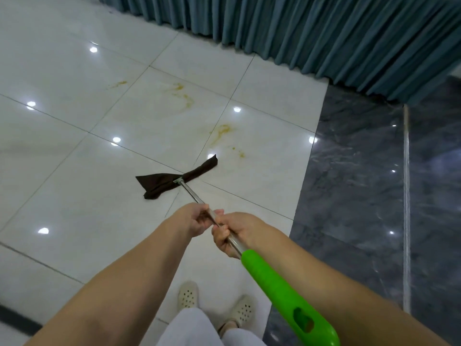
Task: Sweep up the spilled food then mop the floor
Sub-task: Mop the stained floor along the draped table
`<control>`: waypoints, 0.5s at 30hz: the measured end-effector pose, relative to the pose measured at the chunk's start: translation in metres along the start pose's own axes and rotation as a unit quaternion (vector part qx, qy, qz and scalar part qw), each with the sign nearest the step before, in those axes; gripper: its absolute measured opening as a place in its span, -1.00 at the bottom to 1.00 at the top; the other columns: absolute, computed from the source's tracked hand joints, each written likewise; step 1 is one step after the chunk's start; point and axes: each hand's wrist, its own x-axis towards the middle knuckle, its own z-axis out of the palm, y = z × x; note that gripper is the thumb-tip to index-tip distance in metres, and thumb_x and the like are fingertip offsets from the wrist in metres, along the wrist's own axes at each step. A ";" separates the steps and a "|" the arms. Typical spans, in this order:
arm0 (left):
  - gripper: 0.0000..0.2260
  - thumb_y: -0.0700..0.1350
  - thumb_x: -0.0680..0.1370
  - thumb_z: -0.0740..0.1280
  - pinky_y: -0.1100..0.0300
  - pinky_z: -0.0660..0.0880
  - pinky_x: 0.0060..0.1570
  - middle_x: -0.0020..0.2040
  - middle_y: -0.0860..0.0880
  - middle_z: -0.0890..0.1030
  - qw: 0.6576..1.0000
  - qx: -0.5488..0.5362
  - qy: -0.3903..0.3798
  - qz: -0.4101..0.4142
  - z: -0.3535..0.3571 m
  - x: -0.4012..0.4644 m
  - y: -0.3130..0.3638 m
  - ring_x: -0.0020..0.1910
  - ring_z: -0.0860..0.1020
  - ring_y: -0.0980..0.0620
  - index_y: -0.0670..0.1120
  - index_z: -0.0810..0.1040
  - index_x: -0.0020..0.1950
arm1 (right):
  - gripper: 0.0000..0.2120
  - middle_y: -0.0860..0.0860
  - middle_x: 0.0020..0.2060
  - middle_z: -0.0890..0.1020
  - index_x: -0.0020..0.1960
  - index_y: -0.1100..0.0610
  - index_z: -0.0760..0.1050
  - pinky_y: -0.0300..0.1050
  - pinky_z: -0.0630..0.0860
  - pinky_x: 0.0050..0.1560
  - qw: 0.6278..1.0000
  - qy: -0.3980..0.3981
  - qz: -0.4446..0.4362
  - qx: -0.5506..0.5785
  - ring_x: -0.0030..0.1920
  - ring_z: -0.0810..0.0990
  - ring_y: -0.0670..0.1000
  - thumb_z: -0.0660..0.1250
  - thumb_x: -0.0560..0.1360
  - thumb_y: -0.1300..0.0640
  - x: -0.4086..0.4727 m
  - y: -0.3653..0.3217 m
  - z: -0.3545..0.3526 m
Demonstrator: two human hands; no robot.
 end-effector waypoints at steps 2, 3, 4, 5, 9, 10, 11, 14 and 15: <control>-0.85 -0.26 0.65 0.10 0.15 0.48 -0.69 -0.15 -0.34 0.62 1.000 0.019 -0.009 -0.008 0.024 -0.002 -0.022 -0.48 0.63 -0.15 -0.32 0.34 0.14 | -0.68 0.03 -0.63 0.40 -0.26 0.00 0.30 -0.44 0.19 -0.75 1.000 0.007 -0.011 0.007 -0.75 0.24 -0.13 0.09 0.62 0.29 -0.016 -0.002 -0.026; -0.85 -0.26 0.65 0.10 0.17 0.49 -0.66 -0.02 -0.33 0.62 0.999 0.030 -0.013 -0.011 0.036 -0.002 -0.032 -0.37 0.66 -0.15 -0.33 0.36 0.12 | -0.69 0.04 -0.62 0.39 -0.25 0.01 0.31 -0.44 0.20 -0.74 1.000 0.011 -0.016 0.014 -0.75 0.24 -0.12 0.09 0.62 0.28 -0.023 -0.002 -0.039; -0.85 -0.26 0.65 0.11 0.19 0.50 -0.62 0.13 -0.30 0.58 0.999 0.043 -0.013 -0.015 0.048 -0.001 -0.042 -0.15 0.68 -0.14 -0.34 0.39 0.06 | -0.70 0.04 -0.64 0.39 -0.24 0.03 0.32 -0.44 0.20 -0.74 0.999 0.015 -0.023 0.021 -0.75 0.24 -0.12 0.09 0.62 0.28 -0.030 -0.003 -0.053; -0.83 -0.26 0.65 0.11 0.21 0.50 -0.61 0.24 -0.26 0.53 0.998 0.056 -0.012 -0.019 0.060 0.000 -0.052 0.07 0.62 -0.11 -0.34 0.41 -0.01 | -0.71 0.04 -0.66 0.38 -0.23 0.04 0.33 -0.44 0.21 -0.74 0.999 0.018 -0.028 0.027 -0.75 0.24 -0.11 0.09 0.62 0.28 -0.037 -0.004 -0.066; -0.81 -0.27 0.65 0.10 0.20 0.54 -0.54 0.32 -0.25 0.48 0.995 0.091 -0.030 -0.029 0.108 -0.001 -0.093 -0.04 0.59 -0.14 -0.37 0.42 -0.03 | -0.68 0.04 -0.69 0.35 -0.28 0.11 0.34 -0.44 0.22 -0.73 0.997 0.024 -0.046 0.048 -0.75 0.23 -0.11 0.05 0.62 0.30 -0.064 -0.007 -0.118; -0.80 -0.27 0.64 0.11 0.22 0.51 -0.59 0.32 -0.25 0.48 0.994 0.100 -0.031 -0.027 0.120 -0.001 -0.103 -0.17 0.58 -0.14 -0.36 0.40 -0.09 | -0.67 0.04 -0.69 0.35 -0.29 0.11 0.34 -0.44 0.22 -0.73 0.997 0.024 -0.049 0.056 -0.75 0.22 -0.11 0.05 0.61 0.31 -0.071 -0.008 -0.130; -0.79 -0.27 0.64 0.12 0.24 0.46 -0.68 0.32 -0.25 0.49 0.993 0.109 -0.029 -0.025 0.130 -0.002 -0.112 -0.27 0.55 -0.12 -0.34 0.39 -0.15 | -0.67 0.04 -0.69 0.35 -0.29 0.12 0.34 -0.44 0.22 -0.73 0.996 0.027 -0.051 0.065 -0.75 0.22 -0.11 0.05 0.61 0.31 -0.077 -0.008 -0.141; -0.74 -0.26 0.64 0.13 0.30 0.35 -0.78 0.36 -0.21 0.45 0.991 0.131 -0.018 -0.025 0.160 -0.008 -0.136 -0.29 0.54 -0.09 -0.30 0.37 -0.23 | -0.68 0.05 -0.68 0.37 -0.28 0.13 0.35 -0.44 0.22 -0.73 0.993 0.040 -0.062 0.088 -0.75 0.24 -0.10 0.04 0.62 0.30 -0.091 -0.010 -0.171; -0.73 -0.26 0.64 0.13 0.32 0.33 -0.80 0.38 -0.20 0.43 0.991 0.132 -0.018 -0.025 0.167 -0.009 -0.143 -0.16 0.59 -0.11 -0.29 0.36 -0.25 | -0.68 0.05 -0.68 0.38 -0.28 0.13 0.34 -0.44 0.22 -0.73 0.992 0.043 -0.065 0.094 -0.75 0.25 -0.10 0.04 0.63 0.29 -0.094 -0.011 -0.179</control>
